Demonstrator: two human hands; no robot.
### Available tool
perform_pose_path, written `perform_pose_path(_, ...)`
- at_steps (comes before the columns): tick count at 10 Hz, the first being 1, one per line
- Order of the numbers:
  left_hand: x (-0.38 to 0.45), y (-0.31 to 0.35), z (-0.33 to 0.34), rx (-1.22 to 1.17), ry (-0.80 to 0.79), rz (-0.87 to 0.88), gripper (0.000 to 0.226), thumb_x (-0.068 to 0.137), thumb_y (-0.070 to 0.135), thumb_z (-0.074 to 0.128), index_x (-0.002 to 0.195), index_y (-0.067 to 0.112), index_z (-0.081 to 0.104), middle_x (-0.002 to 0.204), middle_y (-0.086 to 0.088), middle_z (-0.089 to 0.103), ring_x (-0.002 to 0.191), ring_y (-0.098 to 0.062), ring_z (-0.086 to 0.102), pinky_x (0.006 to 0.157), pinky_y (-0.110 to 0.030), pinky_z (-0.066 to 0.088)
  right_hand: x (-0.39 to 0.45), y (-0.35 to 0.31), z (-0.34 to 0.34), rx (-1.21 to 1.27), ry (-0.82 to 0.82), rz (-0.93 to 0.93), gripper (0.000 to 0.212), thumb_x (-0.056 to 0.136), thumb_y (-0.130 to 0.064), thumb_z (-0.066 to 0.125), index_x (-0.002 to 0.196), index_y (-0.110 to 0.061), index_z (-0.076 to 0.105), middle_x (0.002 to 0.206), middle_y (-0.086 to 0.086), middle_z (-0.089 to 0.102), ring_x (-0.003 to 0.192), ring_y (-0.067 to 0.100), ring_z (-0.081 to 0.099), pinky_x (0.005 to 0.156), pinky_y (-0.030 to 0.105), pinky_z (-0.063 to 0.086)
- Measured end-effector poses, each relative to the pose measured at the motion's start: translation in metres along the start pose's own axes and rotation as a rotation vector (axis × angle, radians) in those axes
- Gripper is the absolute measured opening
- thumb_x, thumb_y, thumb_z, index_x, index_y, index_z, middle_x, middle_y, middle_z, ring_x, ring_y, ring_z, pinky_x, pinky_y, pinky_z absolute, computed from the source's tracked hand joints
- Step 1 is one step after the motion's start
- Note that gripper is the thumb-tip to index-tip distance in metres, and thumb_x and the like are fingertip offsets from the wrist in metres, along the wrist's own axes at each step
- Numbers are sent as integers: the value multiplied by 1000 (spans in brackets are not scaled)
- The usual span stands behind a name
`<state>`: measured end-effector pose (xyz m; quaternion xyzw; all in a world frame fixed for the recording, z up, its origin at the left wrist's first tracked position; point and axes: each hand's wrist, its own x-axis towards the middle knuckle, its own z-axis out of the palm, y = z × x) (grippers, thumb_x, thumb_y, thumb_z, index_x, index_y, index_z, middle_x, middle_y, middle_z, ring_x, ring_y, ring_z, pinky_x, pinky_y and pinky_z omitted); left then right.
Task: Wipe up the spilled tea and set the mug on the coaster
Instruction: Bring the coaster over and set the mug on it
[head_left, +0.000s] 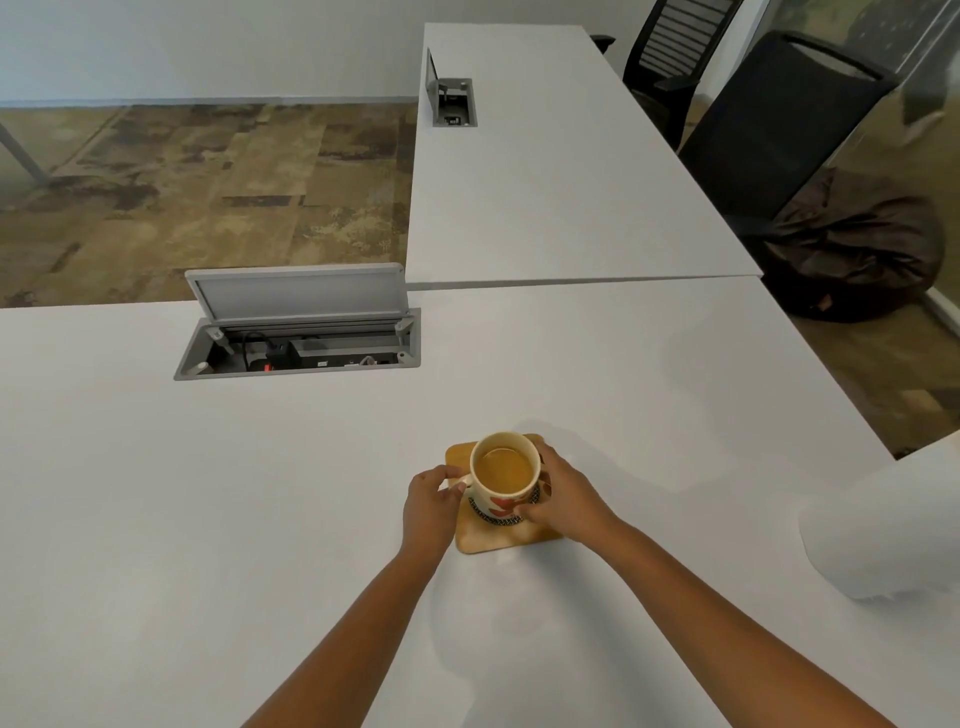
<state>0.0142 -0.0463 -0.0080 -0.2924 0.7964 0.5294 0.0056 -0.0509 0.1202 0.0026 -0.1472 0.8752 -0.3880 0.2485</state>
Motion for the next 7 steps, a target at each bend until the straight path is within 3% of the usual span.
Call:
perform_pose_path(1,-3,0,0,-29,-6,-3,13,91,15,52,98,20,62,116,-4,61,89,-14,56,78,-27,39,-2,-2,3,42,42,-12,83,69,-17,77,136,-32,32,133,-6,51,120,14,49,97,29,44)
perform_pose_path(2,-4,-5,0,-52,-6,11,16,93,18,51,105,18,61,116,-5,64,96,-17,58,82,-28,42,-4,-4,5,74,46,-20,82,71,-13,75,137,-32,30,134,-6,49,122,14,47,100,32,44)
perform_pose_path(3,-8,-10,4,-60,-18,37,27,93,28,50,117,18,56,125,-5,57,107,-18,55,85,-27,42,-8,-1,6,-12,-3,-50,86,74,-14,70,142,-30,20,145,-2,35,133,19,38,104,41,42)
perform_pose_path(4,-13,-13,8,-68,-16,79,42,92,34,49,130,19,44,137,-6,47,119,-19,48,93,-28,40,-11,8,7,-300,40,-9,88,86,-17,57,148,-26,-6,159,-1,-1,146,21,6,115,39,26)
perform_pose_path(5,-13,-16,2,189,131,189,59,91,39,49,141,16,29,148,-5,35,136,-22,31,111,-37,26,-13,8,3,-472,165,-34,76,94,-16,42,147,-18,-12,159,4,-11,146,21,-11,118,34,7)
perform_pose_path(6,-11,-13,-8,477,232,349,67,93,48,36,146,14,14,156,-5,17,144,-21,7,117,-39,4,-13,1,-9,-584,279,-65,71,97,-19,34,145,-13,-17,157,8,-15,144,24,-18,117,34,-3)
perform_pose_path(7,-5,5,-22,612,292,439,80,83,68,0,146,18,-2,154,3,-7,140,-14,-13,114,-35,-6,-15,-16,-25,-685,374,-118,70,98,-22,28,135,-14,-32,153,8,-26,138,24,-28,115,36,-9)
